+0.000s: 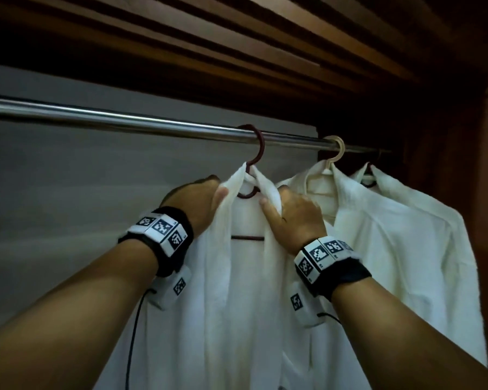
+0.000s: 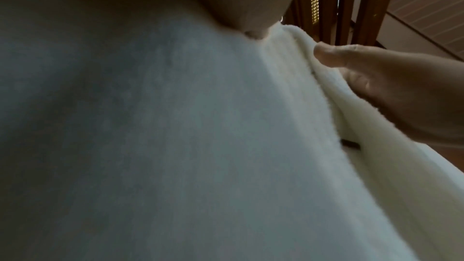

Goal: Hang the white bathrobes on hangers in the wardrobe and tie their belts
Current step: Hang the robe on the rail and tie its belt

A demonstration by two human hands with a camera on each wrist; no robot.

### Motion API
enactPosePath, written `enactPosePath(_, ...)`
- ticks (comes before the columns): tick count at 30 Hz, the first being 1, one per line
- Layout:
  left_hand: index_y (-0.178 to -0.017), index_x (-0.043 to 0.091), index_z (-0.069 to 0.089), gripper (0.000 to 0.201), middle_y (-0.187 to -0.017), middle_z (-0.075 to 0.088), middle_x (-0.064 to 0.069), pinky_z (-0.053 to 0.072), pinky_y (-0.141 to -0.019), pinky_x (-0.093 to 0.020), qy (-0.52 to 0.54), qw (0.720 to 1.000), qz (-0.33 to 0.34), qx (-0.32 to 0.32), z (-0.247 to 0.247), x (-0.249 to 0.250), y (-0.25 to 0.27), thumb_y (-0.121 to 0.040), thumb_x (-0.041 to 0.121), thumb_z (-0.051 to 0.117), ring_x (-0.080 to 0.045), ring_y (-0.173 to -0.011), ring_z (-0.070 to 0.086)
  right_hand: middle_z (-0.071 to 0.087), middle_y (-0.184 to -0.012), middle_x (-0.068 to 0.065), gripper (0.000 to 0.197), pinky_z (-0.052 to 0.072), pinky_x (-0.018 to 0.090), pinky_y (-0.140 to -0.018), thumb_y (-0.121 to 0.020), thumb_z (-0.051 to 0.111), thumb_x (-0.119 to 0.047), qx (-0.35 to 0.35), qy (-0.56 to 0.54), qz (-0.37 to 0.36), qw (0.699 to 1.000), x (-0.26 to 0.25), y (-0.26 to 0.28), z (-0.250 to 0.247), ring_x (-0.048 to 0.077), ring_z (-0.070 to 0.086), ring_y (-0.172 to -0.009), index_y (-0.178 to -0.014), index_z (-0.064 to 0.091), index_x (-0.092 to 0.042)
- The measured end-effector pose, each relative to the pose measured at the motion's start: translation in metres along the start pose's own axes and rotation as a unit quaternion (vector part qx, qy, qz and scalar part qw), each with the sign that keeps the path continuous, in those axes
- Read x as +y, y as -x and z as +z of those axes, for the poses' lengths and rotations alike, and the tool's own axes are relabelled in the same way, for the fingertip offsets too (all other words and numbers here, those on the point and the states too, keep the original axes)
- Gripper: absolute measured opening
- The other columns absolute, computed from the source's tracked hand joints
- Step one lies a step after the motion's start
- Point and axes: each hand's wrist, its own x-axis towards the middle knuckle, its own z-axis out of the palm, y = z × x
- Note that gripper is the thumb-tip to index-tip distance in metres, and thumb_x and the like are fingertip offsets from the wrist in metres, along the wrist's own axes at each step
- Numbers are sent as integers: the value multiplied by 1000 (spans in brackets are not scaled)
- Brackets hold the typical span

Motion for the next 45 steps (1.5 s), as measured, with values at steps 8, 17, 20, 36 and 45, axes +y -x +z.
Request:
enactPosePath(8, -146, 20, 22, 73, -143, 36, -13, 25, -107, -48, -94, 992, -25, 77, 20, 12, 37, -87, 48, 54, -35, -127, 37, -21, -159, 0, 108, -2, 58, -116, -80, 51, -71, -100, 72, -33, 992, 25, 70, 20, 31, -16, -146, -151, -18, -27)
enactPosePath(17, -147, 26, 31, 84, -157, 15, -15, 27, -112, -49, 59, 970, -43, -230, 208, 43, 315, -74, 40, 71, -39, -140, 25, 15, -160, 11, 72, 18, 47, -119, -83, 67, -27, -226, -112, 23, 967, 99, 331, 91, 27, 11, -148, -148, 36, -16)
enactPosePath(20, -148, 30, 26, 75, -147, 33, -7, 38, -105, -45, 169, 913, -105, -357, 245, 67, 398, -83, 44, 62, -27, -125, 42, 13, -153, 9, 65, 17, 32, -120, -79, 67, -13, -106, -190, 99, 971, 100, 355, 82, 25, 15, -147, -141, 46, -12)
enactPosePath(36, -137, 19, 37, 81, -122, 53, 7, 44, -86, -21, 431, 793, -375, -210, 296, 156, 333, -70, 37, 78, -8, -110, 55, 71, -94, 12, 33, 54, 35, -88, -95, 48, 6, -257, -466, 257, 806, 135, 340, 73, 23, 69, -90, -110, 64, -19)
enactPosePath(45, -104, 0, 64, 18, -94, 62, -10, 40, -75, -24, 370, 797, -440, -184, 290, 142, 335, -91, 10, 57, -20, -89, 57, 50, -139, 9, 64, 44, 32, -100, -88, 62, -31, -560, -132, 223, 787, 154, 384, 145, 27, 51, -123, -145, 38, -17)
